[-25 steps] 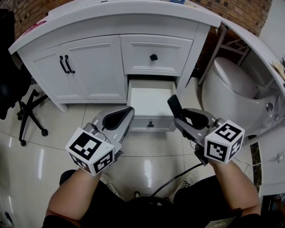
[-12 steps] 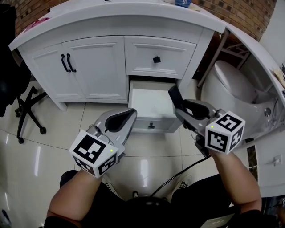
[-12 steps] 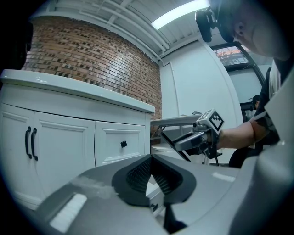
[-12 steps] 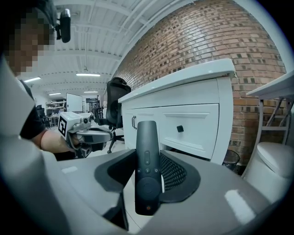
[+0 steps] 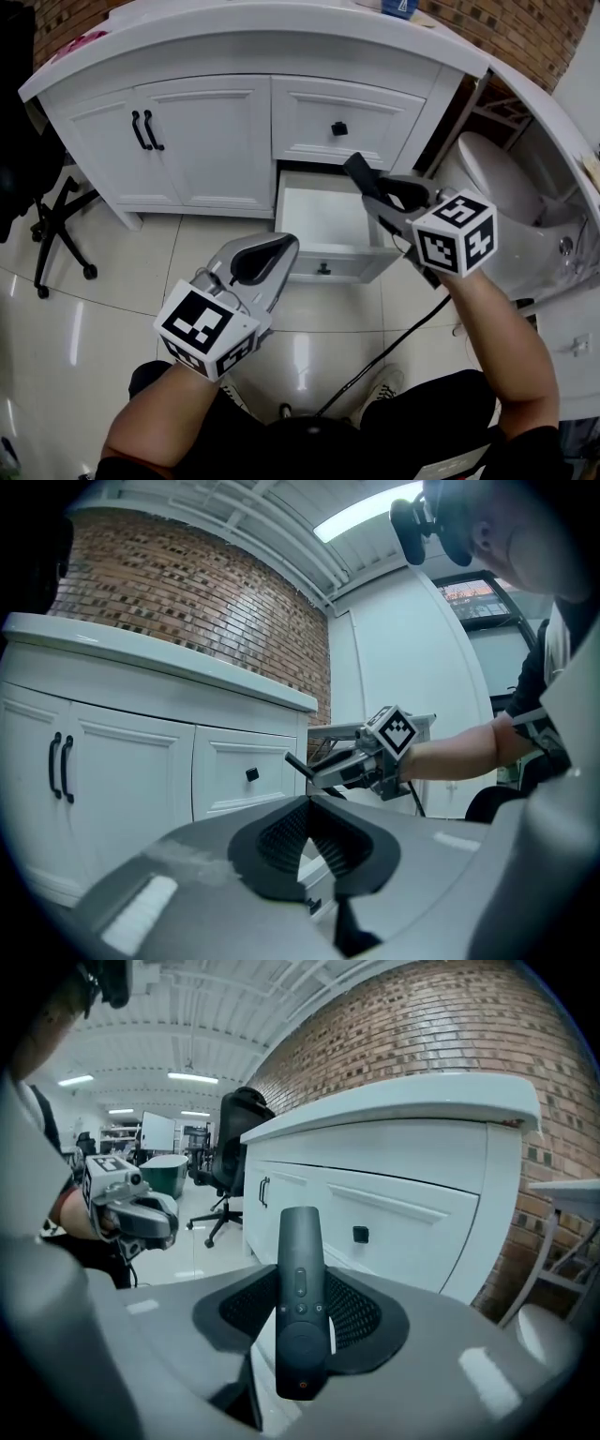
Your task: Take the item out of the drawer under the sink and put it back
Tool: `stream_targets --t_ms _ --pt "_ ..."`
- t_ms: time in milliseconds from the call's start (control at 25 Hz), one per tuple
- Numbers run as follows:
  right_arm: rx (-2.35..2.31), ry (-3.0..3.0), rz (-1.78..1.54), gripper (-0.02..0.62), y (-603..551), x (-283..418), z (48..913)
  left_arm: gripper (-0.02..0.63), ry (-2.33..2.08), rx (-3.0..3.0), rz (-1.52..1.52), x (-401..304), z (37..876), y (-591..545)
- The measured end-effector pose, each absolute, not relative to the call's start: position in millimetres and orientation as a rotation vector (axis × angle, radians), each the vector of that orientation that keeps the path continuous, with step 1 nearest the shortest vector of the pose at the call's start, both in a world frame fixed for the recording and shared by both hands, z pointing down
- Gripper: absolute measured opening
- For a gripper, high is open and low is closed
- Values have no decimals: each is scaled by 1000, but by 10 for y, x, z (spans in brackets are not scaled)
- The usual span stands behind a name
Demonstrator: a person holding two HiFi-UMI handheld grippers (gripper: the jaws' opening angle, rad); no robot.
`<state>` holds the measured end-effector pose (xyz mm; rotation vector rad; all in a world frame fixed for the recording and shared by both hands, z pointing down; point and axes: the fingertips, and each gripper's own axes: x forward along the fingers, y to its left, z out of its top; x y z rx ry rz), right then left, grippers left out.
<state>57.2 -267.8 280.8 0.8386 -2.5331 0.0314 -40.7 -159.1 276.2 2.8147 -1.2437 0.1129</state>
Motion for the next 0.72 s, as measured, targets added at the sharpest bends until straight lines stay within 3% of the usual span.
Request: stream_targets --t_ms 720 --pt "632 -2242 18 169 -3676 223 3919 5 -1237 2782 100 -405 2763 -1663"
